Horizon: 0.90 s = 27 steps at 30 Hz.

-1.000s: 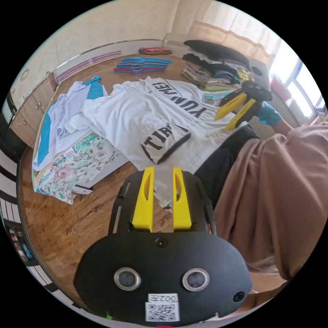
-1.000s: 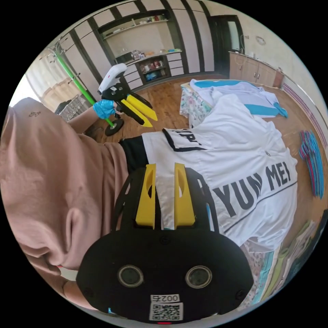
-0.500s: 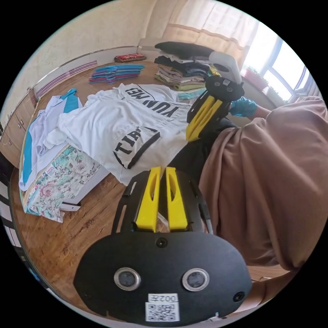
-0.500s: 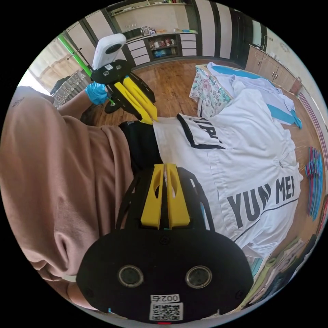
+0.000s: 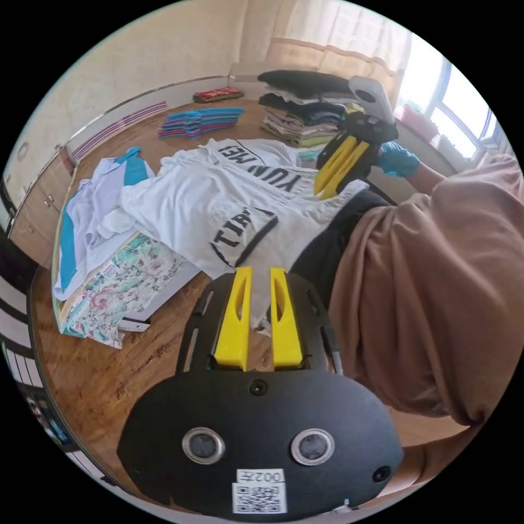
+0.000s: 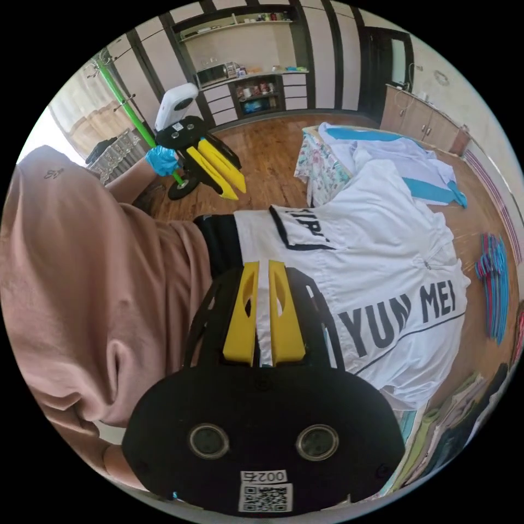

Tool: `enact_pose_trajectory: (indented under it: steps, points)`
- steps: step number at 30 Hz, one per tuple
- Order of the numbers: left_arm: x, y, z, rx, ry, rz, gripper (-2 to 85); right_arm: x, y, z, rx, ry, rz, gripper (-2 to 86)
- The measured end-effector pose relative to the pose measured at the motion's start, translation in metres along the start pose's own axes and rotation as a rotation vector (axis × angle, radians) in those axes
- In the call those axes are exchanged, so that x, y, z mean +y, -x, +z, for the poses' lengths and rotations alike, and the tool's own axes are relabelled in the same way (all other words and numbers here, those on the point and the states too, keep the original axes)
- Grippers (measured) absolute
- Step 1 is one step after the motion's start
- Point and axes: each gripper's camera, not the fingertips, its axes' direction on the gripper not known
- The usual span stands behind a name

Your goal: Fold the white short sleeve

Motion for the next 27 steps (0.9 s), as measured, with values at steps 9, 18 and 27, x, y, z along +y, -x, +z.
enact_pose_trajectory:
  steps: [9,18,27]
  points:
    - [-0.017,0.098,-0.008,-0.230,-0.189,-0.320,3.0,-0.004,-0.091,-0.006,0.090,-0.188,0.184,3.6]
    - [-0.059,0.210,0.033,-0.425,-0.152,-0.529,5.0,-0.057,-0.183,-0.042,0.251,-0.186,0.127,4.3]
    - [-0.072,0.280,0.077,-0.410,-0.111,-0.688,6.7,-0.119,-0.341,-0.013,0.342,-0.350,0.236,4.7]
